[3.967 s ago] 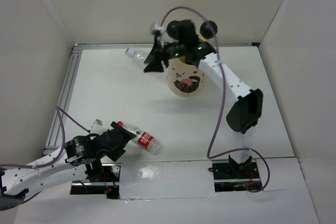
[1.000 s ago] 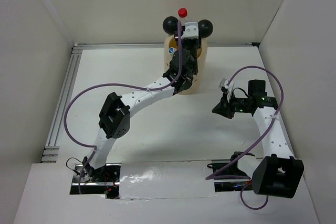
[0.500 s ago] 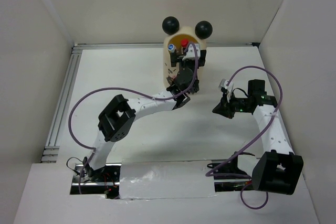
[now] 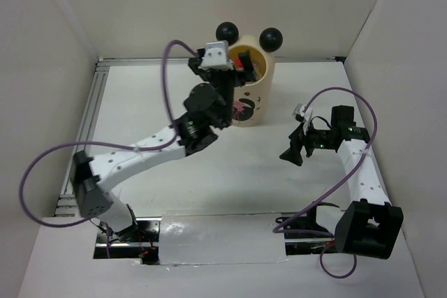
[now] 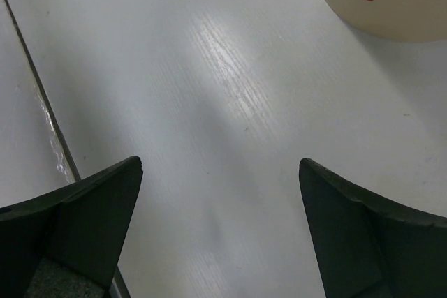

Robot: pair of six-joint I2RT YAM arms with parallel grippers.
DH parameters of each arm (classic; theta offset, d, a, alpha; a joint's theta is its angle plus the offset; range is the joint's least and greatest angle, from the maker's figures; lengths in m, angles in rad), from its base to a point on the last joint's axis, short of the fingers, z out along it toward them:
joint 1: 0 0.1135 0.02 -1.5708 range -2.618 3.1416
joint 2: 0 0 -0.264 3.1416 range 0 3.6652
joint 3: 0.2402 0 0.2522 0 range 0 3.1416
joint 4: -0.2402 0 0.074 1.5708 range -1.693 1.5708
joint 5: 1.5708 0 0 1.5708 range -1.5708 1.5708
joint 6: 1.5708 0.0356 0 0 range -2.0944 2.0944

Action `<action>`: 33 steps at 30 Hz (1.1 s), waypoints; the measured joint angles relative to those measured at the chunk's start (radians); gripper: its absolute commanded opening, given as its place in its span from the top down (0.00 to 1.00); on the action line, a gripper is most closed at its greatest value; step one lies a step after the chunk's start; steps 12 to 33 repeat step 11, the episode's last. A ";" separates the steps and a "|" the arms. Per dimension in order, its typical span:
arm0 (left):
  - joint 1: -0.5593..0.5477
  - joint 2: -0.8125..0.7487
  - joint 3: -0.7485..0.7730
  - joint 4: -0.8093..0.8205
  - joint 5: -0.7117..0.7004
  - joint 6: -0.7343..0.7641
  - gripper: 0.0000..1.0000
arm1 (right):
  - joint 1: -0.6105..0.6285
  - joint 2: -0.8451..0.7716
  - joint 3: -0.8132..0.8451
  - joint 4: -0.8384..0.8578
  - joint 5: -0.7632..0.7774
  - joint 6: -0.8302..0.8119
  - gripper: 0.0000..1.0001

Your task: Put the plastic bottles in the bin

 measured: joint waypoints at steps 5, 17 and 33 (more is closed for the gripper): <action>0.030 -0.340 -0.224 -0.322 0.145 -0.190 0.00 | -0.011 0.000 0.000 0.098 0.059 0.207 0.00; 0.221 -0.733 -0.620 -0.656 0.376 -0.396 0.00 | -0.028 -0.014 0.000 0.249 0.203 0.476 0.00; 0.221 -0.733 -0.620 -0.656 0.376 -0.396 0.00 | -0.028 -0.014 0.000 0.249 0.203 0.476 0.00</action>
